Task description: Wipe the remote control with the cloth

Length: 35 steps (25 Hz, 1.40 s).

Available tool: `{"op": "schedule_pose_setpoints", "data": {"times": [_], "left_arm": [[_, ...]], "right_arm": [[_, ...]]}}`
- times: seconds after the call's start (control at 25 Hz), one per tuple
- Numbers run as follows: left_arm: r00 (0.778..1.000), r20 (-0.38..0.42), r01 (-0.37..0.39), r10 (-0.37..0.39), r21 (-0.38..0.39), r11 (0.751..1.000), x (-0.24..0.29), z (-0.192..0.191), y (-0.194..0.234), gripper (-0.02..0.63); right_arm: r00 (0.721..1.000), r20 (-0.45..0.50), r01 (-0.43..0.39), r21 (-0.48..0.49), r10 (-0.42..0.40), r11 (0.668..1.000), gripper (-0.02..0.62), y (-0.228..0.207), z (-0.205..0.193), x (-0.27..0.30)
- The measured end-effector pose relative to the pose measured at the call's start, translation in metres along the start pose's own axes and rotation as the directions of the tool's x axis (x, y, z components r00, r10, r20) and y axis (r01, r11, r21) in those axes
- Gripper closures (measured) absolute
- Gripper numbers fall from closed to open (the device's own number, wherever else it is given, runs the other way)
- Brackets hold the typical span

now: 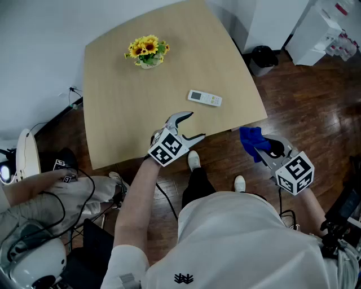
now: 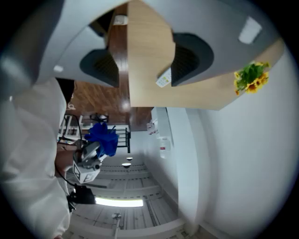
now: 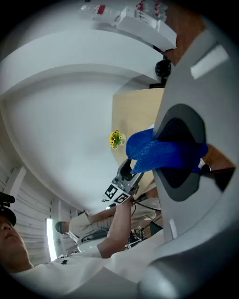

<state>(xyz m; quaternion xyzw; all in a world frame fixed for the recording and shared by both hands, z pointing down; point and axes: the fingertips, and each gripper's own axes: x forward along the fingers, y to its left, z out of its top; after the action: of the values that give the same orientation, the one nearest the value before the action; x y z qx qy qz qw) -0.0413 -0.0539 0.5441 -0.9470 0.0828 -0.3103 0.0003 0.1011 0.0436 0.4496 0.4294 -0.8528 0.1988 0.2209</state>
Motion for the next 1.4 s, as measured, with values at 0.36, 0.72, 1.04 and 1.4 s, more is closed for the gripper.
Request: {"op": "schedule_pose_setpoints", "data": {"times": [0.36,0.72,1.04,1.4], "left_arm": [[0.974,-0.119,0.211,-0.193,0.170,0.963,0.094,-0.053,0.109,0.232],[0.915,-0.194,0.400,-0.354,0.322,0.858,0.139,-0.069,0.110,0.232],[0.861,-0.234,0.508,-0.453,0.327,0.797,0.151,-0.076,0.098,0.232],[0.855,-0.226,0.515,-0.467,0.261,0.816,0.148,-0.078,0.094,0.327]], "right_arm": [[0.994,-0.053,0.097,0.068,-0.093,0.993,0.509,0.000,0.033,0.076],[0.964,-0.135,0.250,0.164,-0.229,0.954,0.509,-0.002,0.021,0.078],[0.954,-0.159,0.283,0.193,-0.255,0.939,0.509,0.005,0.025,0.084],[0.951,-0.172,0.286,0.186,-0.256,0.940,0.509,0.012,0.031,0.095]]}}
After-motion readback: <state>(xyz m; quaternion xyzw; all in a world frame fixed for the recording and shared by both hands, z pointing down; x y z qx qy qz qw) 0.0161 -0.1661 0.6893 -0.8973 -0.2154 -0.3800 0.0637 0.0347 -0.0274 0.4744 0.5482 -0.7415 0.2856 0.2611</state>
